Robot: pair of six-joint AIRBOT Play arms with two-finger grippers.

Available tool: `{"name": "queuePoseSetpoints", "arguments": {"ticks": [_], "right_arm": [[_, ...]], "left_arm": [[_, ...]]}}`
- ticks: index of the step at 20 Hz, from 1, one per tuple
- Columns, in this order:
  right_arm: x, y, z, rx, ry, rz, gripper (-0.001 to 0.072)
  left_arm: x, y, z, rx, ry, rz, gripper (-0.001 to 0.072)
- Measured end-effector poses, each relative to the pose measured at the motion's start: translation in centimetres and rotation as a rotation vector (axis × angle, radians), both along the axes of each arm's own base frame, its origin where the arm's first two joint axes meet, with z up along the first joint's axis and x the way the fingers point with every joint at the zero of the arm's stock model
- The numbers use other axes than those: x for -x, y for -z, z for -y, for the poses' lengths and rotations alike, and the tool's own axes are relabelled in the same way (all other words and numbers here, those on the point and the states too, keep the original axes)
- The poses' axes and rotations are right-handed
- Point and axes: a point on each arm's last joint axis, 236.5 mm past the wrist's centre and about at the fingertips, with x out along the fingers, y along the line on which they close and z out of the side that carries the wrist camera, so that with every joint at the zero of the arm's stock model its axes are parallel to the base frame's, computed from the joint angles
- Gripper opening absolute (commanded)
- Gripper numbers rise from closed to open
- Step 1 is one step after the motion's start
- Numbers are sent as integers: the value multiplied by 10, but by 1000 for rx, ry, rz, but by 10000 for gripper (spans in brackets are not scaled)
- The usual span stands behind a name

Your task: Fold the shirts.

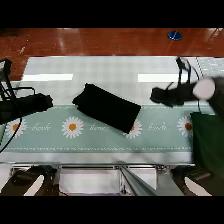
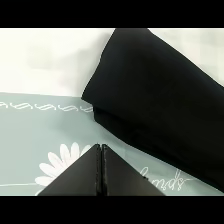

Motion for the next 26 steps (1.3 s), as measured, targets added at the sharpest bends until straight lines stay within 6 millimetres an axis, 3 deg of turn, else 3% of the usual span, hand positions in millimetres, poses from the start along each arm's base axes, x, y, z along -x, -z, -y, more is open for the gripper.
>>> {"name": "queuePoseSetpoints", "arguments": {"ticks": [2,4,7,11,13,14,17,21,23,26], "right_arm": [[23,42,-3,-119,135,-35,415],[37,71,-17,-226,190,-76,414],[42,96,-46,-368,183,-142,414],[34,115,-88,-519,116,-246,383],[31,120,-108,-557,59,-280,25],[25,118,-118,-567,20,-271,22],[-6,83,-148,-601,-123,-175,21],[-63,-6,-168,-520,-339,21,20],[-89,-61,-164,-459,-404,129,20],[-119,-136,-133,-362,-416,263,20]], "left_arm": [[-1,0,0,2,-1,2,21],[-1,0,2,8,0,0,21],[-1,0,3,16,1,0,21],[-1,0,4,23,2,0,21],[0,-1,6,29,3,-1,21],[0,-1,6,30,3,-1,21],[0,-1,7,34,3,-2,21],[0,-1,7,37,4,-2,21],[0,-1,7,37,4,-2,21],[0,-1,7,37,4,-3,21]]}}
